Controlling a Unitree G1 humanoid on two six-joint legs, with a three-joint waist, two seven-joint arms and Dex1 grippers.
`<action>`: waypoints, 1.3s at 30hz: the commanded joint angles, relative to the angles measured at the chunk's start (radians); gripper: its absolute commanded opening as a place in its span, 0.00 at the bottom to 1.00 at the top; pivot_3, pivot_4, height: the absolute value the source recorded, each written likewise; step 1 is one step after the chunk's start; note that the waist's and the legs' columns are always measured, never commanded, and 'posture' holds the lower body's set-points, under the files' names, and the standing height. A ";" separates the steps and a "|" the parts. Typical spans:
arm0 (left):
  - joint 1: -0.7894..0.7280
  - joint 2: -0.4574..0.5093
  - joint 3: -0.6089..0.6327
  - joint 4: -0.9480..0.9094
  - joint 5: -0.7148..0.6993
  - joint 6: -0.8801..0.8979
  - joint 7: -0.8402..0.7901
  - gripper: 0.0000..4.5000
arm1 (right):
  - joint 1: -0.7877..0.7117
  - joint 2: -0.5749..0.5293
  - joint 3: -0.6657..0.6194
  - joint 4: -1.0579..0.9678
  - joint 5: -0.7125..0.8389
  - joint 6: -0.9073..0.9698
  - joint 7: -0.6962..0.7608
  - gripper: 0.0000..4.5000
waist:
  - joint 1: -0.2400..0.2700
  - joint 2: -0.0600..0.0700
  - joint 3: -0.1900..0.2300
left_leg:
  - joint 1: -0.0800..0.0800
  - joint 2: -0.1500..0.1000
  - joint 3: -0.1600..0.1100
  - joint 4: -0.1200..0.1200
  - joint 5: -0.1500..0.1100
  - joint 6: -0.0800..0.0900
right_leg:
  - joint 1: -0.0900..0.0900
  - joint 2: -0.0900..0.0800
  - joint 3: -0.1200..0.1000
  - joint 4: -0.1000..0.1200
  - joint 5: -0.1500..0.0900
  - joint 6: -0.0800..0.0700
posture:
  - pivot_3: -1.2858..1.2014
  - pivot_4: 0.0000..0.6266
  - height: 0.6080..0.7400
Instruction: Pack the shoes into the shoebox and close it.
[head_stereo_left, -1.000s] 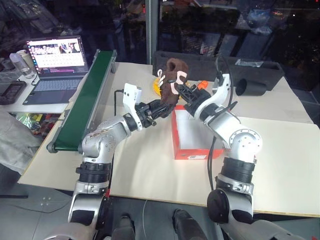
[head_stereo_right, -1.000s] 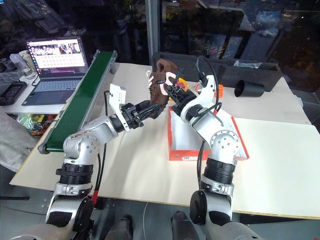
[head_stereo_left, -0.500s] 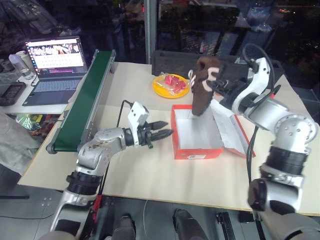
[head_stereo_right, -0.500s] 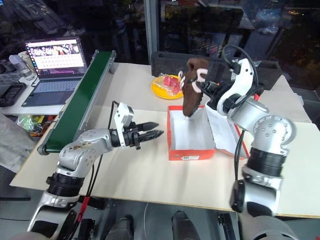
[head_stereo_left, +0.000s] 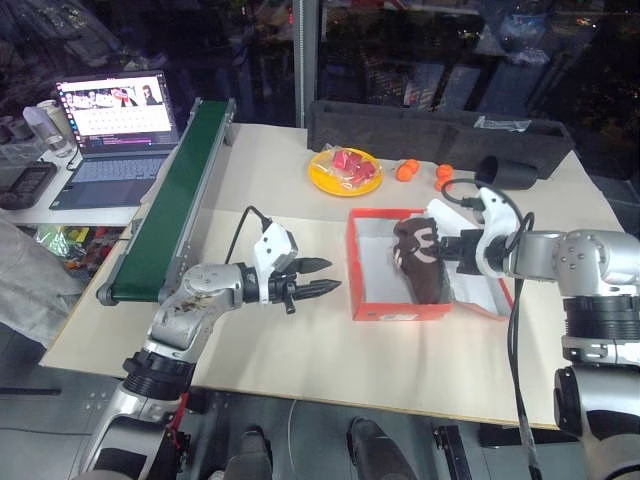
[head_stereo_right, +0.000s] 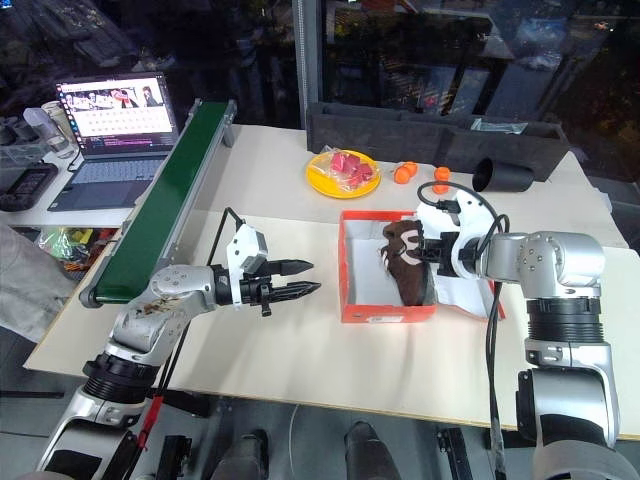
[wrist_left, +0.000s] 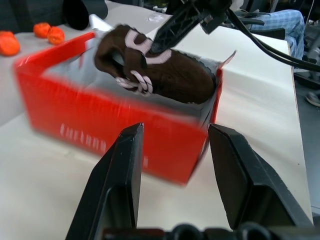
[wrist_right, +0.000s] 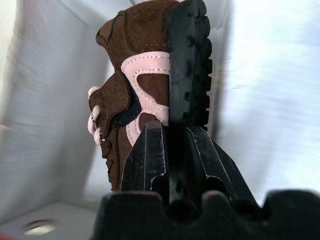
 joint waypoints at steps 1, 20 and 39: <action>-0.004 0.001 0.012 -0.047 0.002 -0.006 0.009 0.48 | -0.024 0.018 0.017 0.084 -0.084 -0.083 0.037 0.03 | 0.000 0.000 0.000 | 0.000 0.000 0.000 0.000 0.000 0.000 | 0.000 0.000 0.000 0.000 0.000 0.000 | 0.52 0.24 1.00; -0.036 -0.012 0.105 0.050 0.064 -0.066 0.169 0.49 | -0.164 0.130 -0.004 -0.103 -0.234 -0.151 0.006 0.73 | -0.009 0.002 0.001 | 0.002 0.000 0.000 0.001 0.001 0.001 | 0.001 0.000 0.000 0.002 0.001 0.001 | 0.52 0.24 1.00; -0.172 0.037 0.406 0.520 0.228 -0.064 0.684 0.98 | 0.281 0.247 0.297 -0.692 -0.239 -0.647 0.378 1.00 | 0.015 -0.001 0.001 | 0.000 0.000 0.000 0.000 0.002 -0.001 | 0.001 -0.001 -0.003 0.002 0.000 0.002 | 0.52 0.24 1.00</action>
